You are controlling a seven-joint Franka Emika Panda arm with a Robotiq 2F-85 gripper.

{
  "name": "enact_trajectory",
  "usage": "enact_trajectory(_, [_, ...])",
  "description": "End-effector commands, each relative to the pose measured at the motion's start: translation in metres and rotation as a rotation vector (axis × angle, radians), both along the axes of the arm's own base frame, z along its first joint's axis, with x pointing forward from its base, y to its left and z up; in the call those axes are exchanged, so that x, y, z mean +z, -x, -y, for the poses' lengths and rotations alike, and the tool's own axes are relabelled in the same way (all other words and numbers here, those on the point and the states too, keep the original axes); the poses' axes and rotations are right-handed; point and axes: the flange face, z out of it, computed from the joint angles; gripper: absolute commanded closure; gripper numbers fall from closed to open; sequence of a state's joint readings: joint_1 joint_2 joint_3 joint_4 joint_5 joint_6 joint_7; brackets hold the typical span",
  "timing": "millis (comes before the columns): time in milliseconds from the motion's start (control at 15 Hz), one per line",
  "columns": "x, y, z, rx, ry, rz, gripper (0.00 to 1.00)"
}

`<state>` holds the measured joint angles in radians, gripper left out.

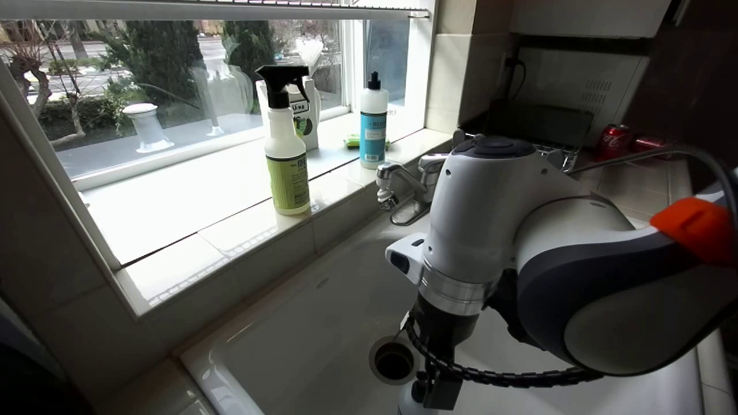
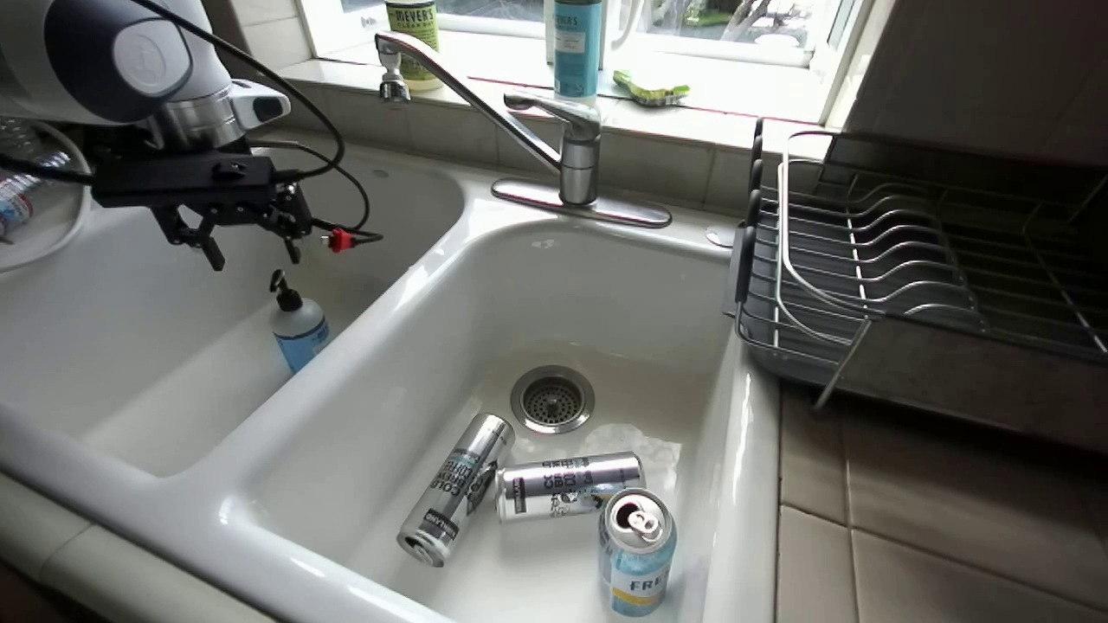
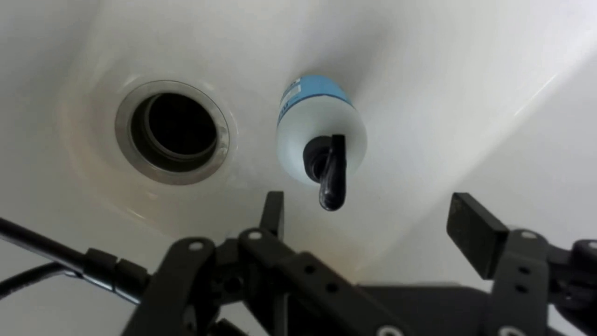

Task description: Put the blue pump bottle in the sink on the left then press down on the top of the bottle.

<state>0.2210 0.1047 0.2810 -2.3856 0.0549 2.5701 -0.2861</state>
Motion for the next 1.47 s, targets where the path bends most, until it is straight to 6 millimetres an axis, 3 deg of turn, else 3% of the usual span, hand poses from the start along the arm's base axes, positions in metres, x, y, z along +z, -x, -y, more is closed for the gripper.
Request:
enact_trajectory(0, [0.017, 0.011, 0.000, -0.012, 0.020, -0.016, 0.40])
enact_trajectory(533, [0.016, 0.005, 0.006, -0.015, 0.021, -0.032, 0.99])
enact_trajectory(1400, [0.005, -0.006, 0.009, -0.034, 0.021, -0.048, 1.00])
